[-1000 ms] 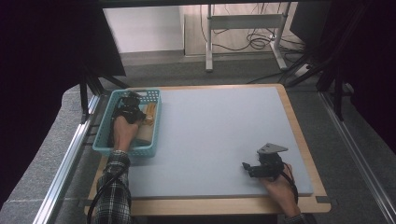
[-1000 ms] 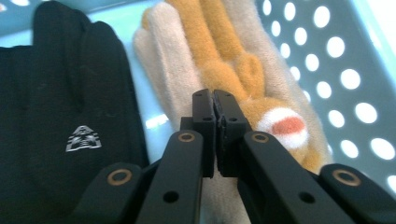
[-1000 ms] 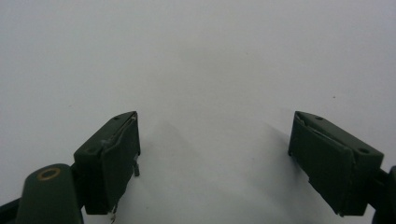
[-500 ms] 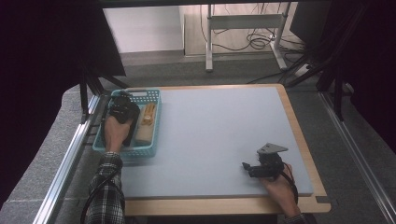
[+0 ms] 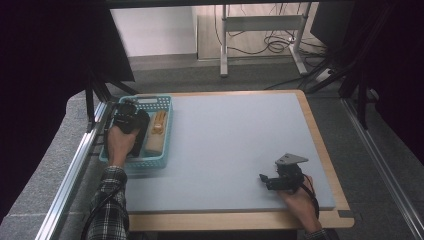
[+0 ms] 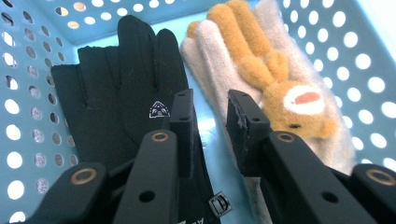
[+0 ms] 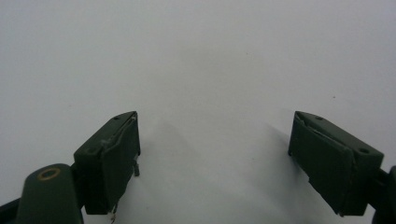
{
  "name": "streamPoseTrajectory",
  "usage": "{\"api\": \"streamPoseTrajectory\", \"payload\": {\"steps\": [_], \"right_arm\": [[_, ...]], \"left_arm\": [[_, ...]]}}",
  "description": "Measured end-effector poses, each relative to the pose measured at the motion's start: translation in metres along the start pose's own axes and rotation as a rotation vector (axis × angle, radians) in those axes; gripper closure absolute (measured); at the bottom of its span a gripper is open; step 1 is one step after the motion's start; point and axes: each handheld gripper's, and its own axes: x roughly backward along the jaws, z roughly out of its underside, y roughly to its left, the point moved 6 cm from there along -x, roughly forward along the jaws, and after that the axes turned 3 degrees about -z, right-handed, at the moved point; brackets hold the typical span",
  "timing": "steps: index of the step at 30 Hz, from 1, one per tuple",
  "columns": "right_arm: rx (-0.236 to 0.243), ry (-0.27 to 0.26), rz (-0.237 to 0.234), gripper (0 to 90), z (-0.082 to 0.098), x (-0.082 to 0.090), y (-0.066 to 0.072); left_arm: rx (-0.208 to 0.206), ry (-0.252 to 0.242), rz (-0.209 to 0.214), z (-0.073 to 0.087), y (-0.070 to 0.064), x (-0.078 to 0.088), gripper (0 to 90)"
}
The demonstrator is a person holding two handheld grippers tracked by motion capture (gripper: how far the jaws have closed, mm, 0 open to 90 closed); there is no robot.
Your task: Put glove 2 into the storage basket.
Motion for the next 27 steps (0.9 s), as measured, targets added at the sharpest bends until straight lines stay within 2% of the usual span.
{"api": "streamPoseTrajectory", "payload": {"steps": [8, 18, 27], "right_arm": [[0.000, 0.000, 0.000, 16.0, 0.000, 0.000, 0.000], [0.001, 0.000, 0.000, 16.1, 0.000, 0.000, 0.000], [0.000, 0.000, 0.000, 16.0, 0.000, 0.000, 0.000]], "left_arm": [[0.003, -0.025, 0.014, 0.007, -0.001, 0.007, 68.7], [-0.022, -0.039, 0.015, 0.013, -0.003, 0.014, 63.3], [-0.046, -0.049, 0.017, 0.017, -0.009, 0.019, 57.9]]}}
